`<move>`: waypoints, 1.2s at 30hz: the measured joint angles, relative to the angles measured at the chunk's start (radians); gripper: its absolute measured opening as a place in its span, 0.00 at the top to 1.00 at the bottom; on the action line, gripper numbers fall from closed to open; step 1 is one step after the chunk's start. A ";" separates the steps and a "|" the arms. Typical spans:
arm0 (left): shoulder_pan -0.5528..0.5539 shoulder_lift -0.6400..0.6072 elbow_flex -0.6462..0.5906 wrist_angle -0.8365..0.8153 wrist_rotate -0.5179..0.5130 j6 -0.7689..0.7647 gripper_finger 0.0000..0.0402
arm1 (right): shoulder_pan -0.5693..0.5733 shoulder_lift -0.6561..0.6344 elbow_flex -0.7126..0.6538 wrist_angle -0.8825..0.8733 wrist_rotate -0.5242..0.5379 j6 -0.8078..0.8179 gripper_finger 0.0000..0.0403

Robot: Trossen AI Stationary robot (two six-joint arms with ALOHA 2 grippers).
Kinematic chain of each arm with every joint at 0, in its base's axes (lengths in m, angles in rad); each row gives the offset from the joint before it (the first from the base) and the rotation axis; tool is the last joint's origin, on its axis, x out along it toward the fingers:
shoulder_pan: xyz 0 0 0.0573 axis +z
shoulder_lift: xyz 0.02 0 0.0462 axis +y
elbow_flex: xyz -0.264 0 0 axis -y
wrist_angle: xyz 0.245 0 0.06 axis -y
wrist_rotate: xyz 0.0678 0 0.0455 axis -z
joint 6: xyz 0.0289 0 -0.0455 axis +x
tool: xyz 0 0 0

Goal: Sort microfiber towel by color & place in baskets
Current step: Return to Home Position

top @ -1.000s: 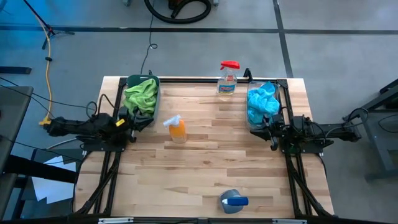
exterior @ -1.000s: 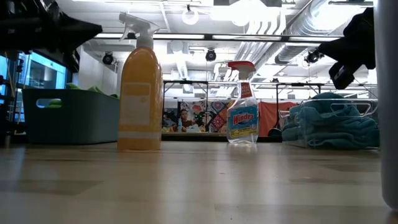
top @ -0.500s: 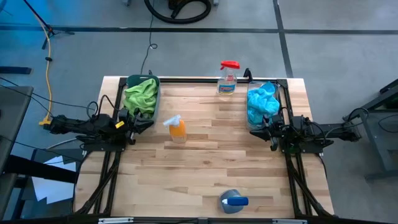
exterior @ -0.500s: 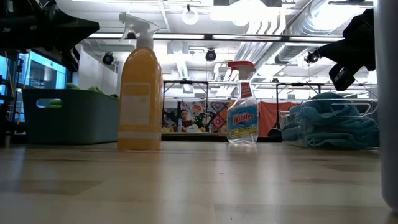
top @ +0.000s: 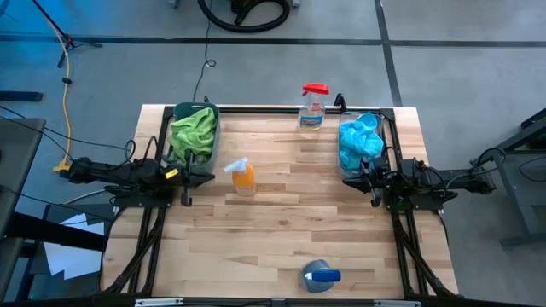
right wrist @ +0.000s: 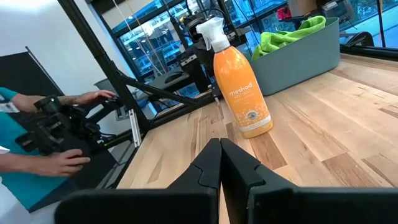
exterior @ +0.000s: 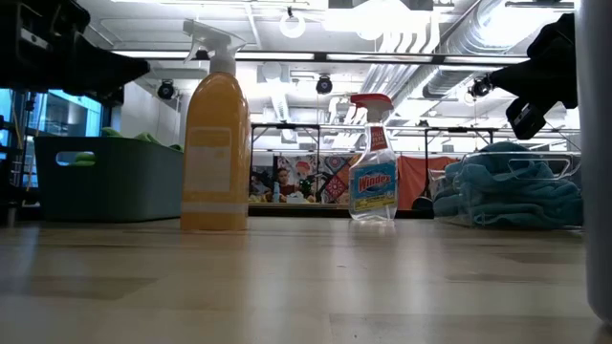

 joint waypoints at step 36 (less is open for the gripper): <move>0.006 0.003 0.000 0.002 0.000 -0.138 1.00 | 0.000 0.000 0.000 0.000 0.000 0.000 1.00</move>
